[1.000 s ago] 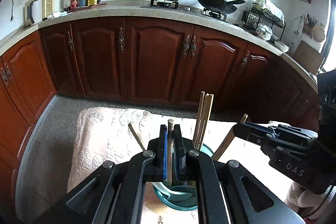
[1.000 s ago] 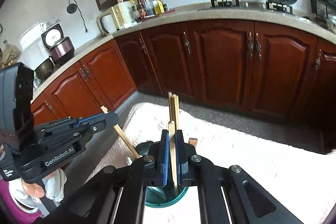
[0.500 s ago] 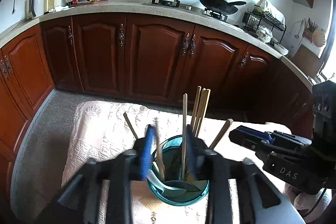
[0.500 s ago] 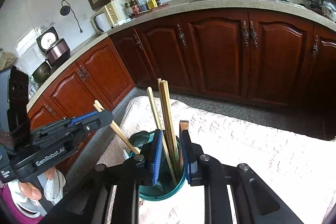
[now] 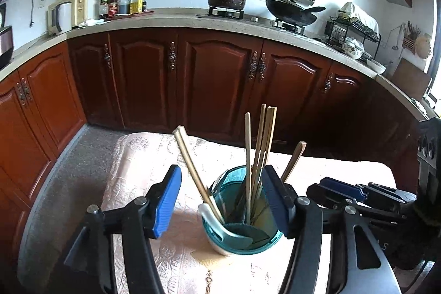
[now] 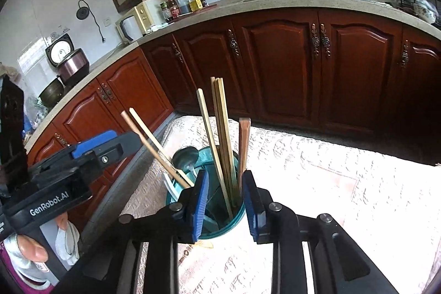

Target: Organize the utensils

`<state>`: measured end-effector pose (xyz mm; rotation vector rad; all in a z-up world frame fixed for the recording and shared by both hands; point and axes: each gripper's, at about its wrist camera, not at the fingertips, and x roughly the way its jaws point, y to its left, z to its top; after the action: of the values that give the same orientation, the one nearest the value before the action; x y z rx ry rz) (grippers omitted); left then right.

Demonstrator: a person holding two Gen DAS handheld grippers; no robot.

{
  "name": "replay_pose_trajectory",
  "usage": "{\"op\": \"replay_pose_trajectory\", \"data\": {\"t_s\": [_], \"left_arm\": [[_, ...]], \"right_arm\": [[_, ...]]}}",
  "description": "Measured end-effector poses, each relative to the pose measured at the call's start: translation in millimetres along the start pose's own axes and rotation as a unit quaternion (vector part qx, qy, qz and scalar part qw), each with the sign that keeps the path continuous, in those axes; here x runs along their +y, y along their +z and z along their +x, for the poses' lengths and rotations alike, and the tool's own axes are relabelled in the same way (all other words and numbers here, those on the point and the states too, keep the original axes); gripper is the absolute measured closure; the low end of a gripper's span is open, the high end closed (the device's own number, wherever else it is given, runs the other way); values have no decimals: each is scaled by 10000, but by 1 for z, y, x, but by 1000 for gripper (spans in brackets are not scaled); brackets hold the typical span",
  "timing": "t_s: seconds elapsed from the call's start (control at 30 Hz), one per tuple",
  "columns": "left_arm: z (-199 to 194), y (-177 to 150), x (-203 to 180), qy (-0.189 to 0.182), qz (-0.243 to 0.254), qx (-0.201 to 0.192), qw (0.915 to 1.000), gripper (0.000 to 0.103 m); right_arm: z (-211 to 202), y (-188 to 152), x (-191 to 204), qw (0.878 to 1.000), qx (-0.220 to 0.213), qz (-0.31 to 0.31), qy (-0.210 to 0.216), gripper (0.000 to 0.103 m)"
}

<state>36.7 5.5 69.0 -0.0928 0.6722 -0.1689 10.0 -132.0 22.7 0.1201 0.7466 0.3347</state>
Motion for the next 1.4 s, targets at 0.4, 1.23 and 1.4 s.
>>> {"op": "replay_pose_trajectory", "data": {"t_s": [0.4, 1.23, 1.4], "left_arm": [[-20, -20, 1, 273, 23, -139, 9995, 42], [-40, -44, 0, 683, 71, -232, 9974, 41], [-41, -47, -2, 783, 131, -260, 9965, 41]], "right_arm": [[-15, -18, 14, 9996, -168, -79, -231, 56], [-41, -25, 28, 9966, -462, -297, -611, 44], [-41, -26, 27, 9965, -444, -307, -630, 41]]}}
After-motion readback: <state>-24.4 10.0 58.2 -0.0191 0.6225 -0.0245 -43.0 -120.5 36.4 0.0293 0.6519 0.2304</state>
